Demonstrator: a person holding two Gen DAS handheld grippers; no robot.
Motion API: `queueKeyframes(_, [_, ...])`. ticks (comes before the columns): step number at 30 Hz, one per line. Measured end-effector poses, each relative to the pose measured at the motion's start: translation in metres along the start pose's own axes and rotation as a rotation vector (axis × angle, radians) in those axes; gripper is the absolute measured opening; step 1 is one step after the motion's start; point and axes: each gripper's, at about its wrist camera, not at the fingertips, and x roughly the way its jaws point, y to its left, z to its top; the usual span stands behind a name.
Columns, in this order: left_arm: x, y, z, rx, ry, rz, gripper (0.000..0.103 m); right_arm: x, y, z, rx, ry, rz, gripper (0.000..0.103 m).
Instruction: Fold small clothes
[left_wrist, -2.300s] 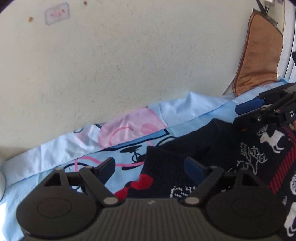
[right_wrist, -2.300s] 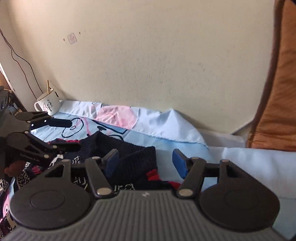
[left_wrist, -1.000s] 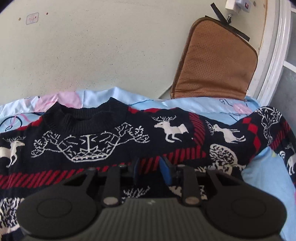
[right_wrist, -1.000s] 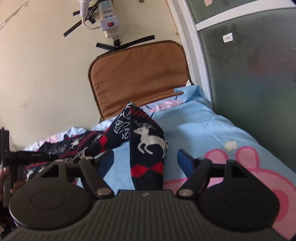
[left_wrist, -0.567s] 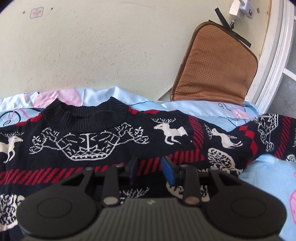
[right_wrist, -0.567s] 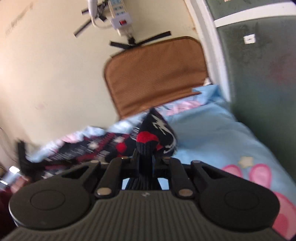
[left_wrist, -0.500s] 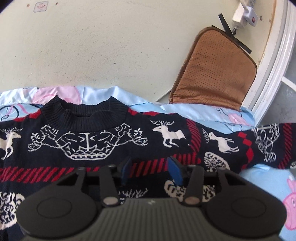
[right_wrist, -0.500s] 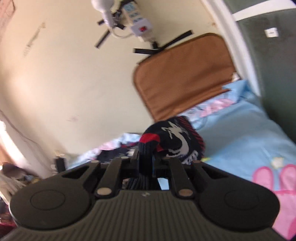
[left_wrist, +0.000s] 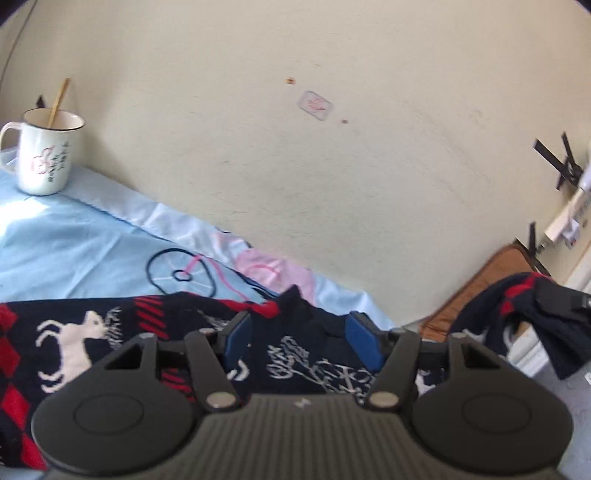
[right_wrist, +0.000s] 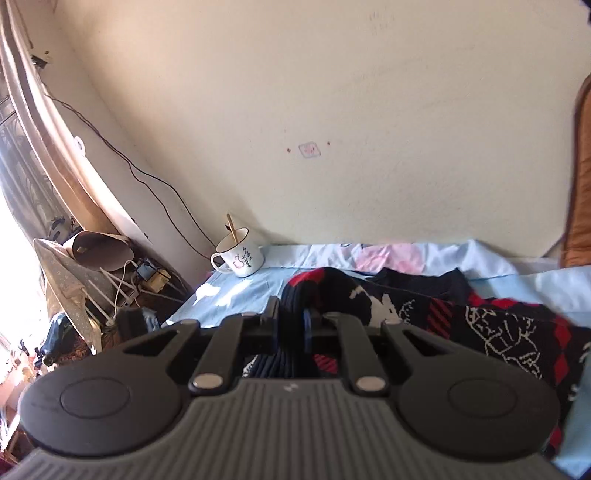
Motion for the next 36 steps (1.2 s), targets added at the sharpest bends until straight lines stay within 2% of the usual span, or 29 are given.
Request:
queueKeyframes(2, [0.004, 0.013, -0.004, -0.017, -0.001, 0.017, 0.058, 0.044, 0.003, -0.002, 0.009, 0.038, 0.013, 0.029])
queueKeyframes(3, [0.008, 0.017, -0.006, -0.021, 0.016, 0.016, 0.058, 0.057, 0.005, 0.000, -0.019, 0.065, -0.024, 0.034])
queueKeyframes(4, [0.013, 0.017, -0.007, -0.018, 0.039, 0.014, 0.058, 0.061, 0.003, 0.001, -0.034, 0.055, -0.056, 0.040])
queueKeyframes(7, [0.019, 0.015, -0.009, -0.007, 0.059, 0.003, 0.058, 0.038, -0.017, 0.000, -0.021, -0.016, -0.083, 0.040])
queueKeyframes(9, [0.024, 0.009, -0.007, 0.008, 0.071, -0.006, 0.058, 0.016, -0.038, -0.004, -0.015, -0.062, -0.154, 0.041])
queueKeyframes(11, [0.028, 0.006, -0.010, 0.033, 0.084, 0.014, 0.057, 0.005, -0.061, -0.017, 0.029, -0.057, -0.180, 0.042])
queueKeyframes(13, [0.035, 0.003, -0.014, 0.055, 0.118, 0.076, 0.052, -0.001, -0.087, -0.040, 0.092, -0.038, -0.184, 0.042])
queueKeyframes(14, [0.039, 0.005, -0.015, 0.057, 0.133, 0.096, 0.044, -0.002, -0.102, -0.055, 0.121, -0.022, -0.207, 0.042])
queueKeyframes(16, [0.042, 0.006, -0.015, 0.055, 0.135, 0.114, 0.041, 0.000, -0.128, -0.081, 0.153, 0.021, -0.323, 0.042])
queueKeyframes(17, [0.043, 0.004, -0.014, 0.064, 0.142, 0.127, 0.038, 0.000, -0.143, -0.092, 0.166, 0.018, -0.372, 0.026])
queueKeyframes(18, [0.042, 0.002, -0.014, 0.076, 0.155, 0.147, 0.036, -0.006, -0.151, -0.097, 0.190, -0.022, -0.375, 0.019])
queueKeyframes(19, [0.036, 0.002, -0.010, 0.061, 0.170, 0.147, 0.035, -0.010, -0.156, -0.097, 0.239, -0.018, -0.374, 0.011])
queueKeyframes(20, [0.026, 0.005, -0.004, 0.021, 0.176, 0.115, 0.035, -0.015, -0.155, -0.094, 0.295, -0.015, -0.381, 0.016])
queueKeyframes(22, [-0.011, 0.012, 0.015, -0.040, 0.113, 0.019, 0.039, -0.020, -0.133, -0.087, 0.250, -0.040, -0.390, 0.026])
queueKeyframes(23, [-0.036, 0.015, 0.027, -0.044, 0.052, 0.009, 0.042, -0.021, -0.114, -0.083, 0.185, -0.048, -0.375, 0.032])
queueKeyframes(25, [-0.091, 0.022, 0.045, -0.036, -0.079, 0.076, 0.046, -0.020, -0.083, -0.080, 0.095, -0.046, -0.323, 0.036])
queueKeyframes(27, [-0.139, 0.032, 0.054, -0.041, -0.163, 0.128, 0.046, -0.015, -0.053, -0.080, 0.035, -0.027, -0.245, 0.036])
queueKeyframes(29, [-0.190, 0.048, 0.049, -0.057, -0.233, 0.151, 0.046, 0.004, -0.022, -0.084, -0.024, 0.009, -0.161, 0.037])
queueKeyframes(31, [-0.234, 0.060, 0.040, -0.061, -0.290, 0.173, 0.048, 0.030, 0.022, -0.091, -0.154, 0.060, -0.087, 0.038])
queueKeyframes(36, [-0.308, 0.078, 0.010, -0.036, -0.376, 0.198, 0.052, 0.100, 0.145, -0.135, -0.676, 0.207, 0.030, 0.046])
